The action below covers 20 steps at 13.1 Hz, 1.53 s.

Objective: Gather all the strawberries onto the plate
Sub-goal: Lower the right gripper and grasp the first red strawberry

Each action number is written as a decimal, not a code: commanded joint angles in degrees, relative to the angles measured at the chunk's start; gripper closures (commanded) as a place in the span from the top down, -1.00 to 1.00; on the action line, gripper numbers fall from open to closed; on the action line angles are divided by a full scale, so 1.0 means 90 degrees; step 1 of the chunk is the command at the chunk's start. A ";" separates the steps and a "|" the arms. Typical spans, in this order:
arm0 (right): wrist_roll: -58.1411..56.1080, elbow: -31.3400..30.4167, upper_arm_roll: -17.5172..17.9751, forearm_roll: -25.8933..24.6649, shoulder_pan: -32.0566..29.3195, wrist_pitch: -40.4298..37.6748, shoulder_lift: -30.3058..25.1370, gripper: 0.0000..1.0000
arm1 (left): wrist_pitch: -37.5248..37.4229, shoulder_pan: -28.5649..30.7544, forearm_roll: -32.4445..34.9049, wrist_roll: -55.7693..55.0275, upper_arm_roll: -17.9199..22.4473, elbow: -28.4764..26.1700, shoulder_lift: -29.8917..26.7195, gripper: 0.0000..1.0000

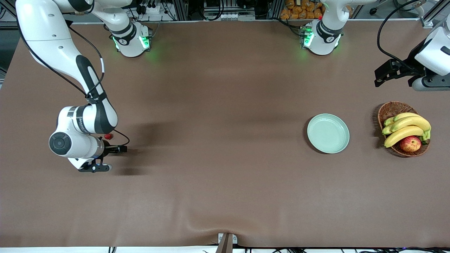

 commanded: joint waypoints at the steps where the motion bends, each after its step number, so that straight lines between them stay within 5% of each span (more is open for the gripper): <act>1: -0.0015 0.0005 -0.0027 0.0023 0.0026 0.0093 0.0105 1.00 | -0.0047 0.0010 -0.0072 0.0149 0.0007 0.0018 -0.0004 1.00; 9: -0.0015 -0.0014 -0.0008 0.0023 0.0123 -0.0190 0.0232 0.02 | -0.0047 0.0000 -0.0072 0.0149 -0.0003 0.0009 0.0006 1.00; 11: -0.0035 0.0005 -0.0008 0.0023 0.0133 -0.0180 0.0222 -0.51 | -0.0047 0.0000 -0.0082 0.0149 -0.0003 0.0009 0.0006 1.00; 14: -0.0035 0.0316 0.0050 0.0033 0.0143 -0.0132 0.0203 -0.95 | -0.0047 0.0000 -0.0072 0.0149 -0.0003 -0.0001 0.0006 1.00; 17: 0.0014 0.0785 0.0275 0.0062 0.0346 -0.0112 0.0183 -1.00 | -0.0037 -0.0010 -0.0072 0.0149 -0.0003 -0.0001 0.0006 1.00; 20: 0.0334 0.0933 0.0314 0.1783 0.1165 -0.0093 0.0183 -1.00 | -0.0037 0.0000 -0.0072 0.0149 -0.0013 -0.0021 0.0006 1.00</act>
